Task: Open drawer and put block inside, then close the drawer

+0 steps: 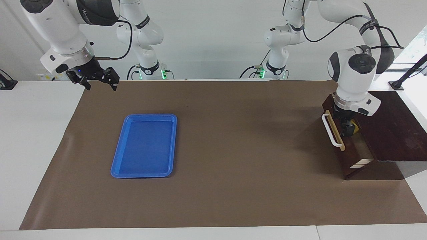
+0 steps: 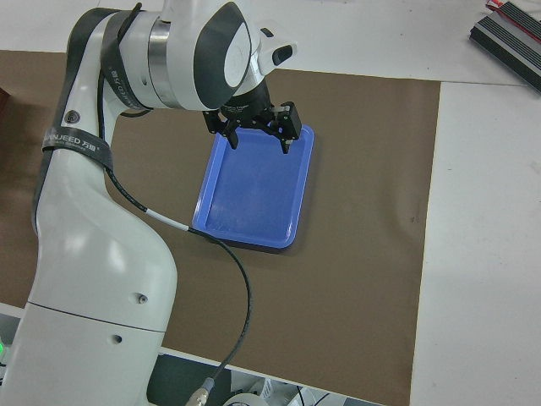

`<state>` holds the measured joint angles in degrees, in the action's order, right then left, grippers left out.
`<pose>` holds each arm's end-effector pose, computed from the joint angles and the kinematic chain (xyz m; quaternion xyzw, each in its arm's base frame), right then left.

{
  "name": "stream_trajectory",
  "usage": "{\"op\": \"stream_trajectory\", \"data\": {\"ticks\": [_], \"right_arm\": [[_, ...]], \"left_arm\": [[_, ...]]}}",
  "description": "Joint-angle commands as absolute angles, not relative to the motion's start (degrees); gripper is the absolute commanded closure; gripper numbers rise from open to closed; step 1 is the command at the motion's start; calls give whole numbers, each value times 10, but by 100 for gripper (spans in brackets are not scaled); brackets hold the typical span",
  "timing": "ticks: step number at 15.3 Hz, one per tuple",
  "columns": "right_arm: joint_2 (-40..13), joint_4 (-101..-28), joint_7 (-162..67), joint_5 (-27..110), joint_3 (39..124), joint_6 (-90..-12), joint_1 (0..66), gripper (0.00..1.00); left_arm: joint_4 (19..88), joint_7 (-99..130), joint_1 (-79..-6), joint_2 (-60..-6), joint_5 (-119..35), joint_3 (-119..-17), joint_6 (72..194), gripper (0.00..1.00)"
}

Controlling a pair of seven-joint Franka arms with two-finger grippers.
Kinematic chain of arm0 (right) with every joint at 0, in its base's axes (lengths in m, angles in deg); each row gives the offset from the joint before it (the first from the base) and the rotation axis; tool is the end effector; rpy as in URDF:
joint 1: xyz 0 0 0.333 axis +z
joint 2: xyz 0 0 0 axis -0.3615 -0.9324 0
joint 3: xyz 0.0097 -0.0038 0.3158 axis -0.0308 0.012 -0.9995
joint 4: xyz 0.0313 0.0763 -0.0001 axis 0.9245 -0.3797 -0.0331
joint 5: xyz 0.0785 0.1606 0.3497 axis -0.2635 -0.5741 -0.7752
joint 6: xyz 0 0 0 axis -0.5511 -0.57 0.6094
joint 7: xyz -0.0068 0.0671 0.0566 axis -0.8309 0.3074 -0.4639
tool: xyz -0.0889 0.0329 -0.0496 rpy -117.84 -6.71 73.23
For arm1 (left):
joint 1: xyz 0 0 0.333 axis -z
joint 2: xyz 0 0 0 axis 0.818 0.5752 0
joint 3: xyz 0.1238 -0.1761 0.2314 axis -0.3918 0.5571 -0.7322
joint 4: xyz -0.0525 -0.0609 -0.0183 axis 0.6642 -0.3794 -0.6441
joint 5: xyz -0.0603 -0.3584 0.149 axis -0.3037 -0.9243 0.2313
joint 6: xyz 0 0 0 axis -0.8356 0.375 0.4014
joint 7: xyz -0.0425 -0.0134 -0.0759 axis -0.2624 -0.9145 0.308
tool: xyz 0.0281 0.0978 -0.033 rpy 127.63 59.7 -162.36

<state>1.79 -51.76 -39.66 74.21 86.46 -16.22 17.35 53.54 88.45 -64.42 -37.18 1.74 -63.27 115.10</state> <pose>0.5394 -0.0186 0.6061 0.9970 -0.0076 -0.0741 0.0200 0.5944 0.0361 0.4568 -0.7485 -0.6469 -0.1287 0.0689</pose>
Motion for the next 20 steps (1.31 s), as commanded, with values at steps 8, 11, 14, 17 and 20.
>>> {"op": "stream_trajectory", "data": {"ticks": [8, 11, 14, 17, 20], "right_arm": [[19, -511, -402, 733, 860, -150, 161, 0], [19, -511, -404, 733, 860, -157, 162, 0], [19, -512, -404, 732, 859, -160, 164, 0], [21, -514, -402, 732, 859, -163, 168, 0], [21, -513, -401, 732, 858, -163, 168, 0]], "left_arm": [[529, 812, -634, -370, -19, -624, 1171, 0], [482, 729, -622, -371, -64, -614, 1097, 0], [417, 540, -612, -377, -102, -613, 971, 0], [406, 358, -611, -391, -158, -614, 923, 0], [405, 266, -599, -392, -157, -612, 883, 0]]}}
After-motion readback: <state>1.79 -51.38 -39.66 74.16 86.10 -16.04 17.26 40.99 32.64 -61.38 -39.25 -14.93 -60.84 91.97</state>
